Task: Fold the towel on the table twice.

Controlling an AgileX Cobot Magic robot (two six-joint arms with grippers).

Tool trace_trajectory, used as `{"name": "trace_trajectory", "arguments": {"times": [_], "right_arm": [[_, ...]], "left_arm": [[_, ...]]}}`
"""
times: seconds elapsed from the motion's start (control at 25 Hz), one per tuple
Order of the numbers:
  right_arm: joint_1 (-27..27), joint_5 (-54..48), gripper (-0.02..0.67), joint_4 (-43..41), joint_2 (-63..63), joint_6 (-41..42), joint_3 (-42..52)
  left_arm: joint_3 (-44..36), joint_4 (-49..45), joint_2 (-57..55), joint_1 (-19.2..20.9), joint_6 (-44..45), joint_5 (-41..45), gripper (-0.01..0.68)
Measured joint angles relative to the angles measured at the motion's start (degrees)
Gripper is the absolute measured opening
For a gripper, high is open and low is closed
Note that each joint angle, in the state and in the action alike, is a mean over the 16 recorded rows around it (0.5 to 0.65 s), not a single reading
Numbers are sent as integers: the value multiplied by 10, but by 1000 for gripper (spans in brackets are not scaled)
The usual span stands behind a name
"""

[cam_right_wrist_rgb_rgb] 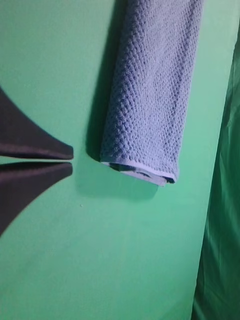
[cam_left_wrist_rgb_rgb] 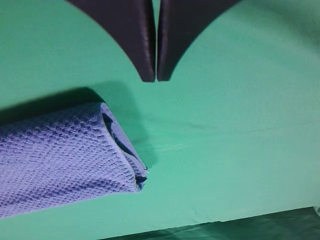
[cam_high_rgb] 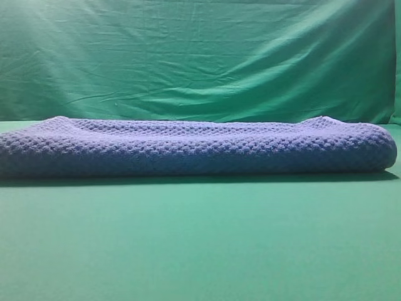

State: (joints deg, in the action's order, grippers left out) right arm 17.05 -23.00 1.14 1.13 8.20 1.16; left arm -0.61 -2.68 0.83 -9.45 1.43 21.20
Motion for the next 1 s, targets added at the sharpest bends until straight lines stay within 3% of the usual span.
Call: {"name": "trace_trajectory", "arguments": {"times": [0.56,1.0], "right_arm": [[-136,0,0,0,0,0,0],[-165,0,0,0,0,0,0]], "left_arm": [[0,2,0,58,1,0,0],[0,2,0,74,2,0,0]]}}
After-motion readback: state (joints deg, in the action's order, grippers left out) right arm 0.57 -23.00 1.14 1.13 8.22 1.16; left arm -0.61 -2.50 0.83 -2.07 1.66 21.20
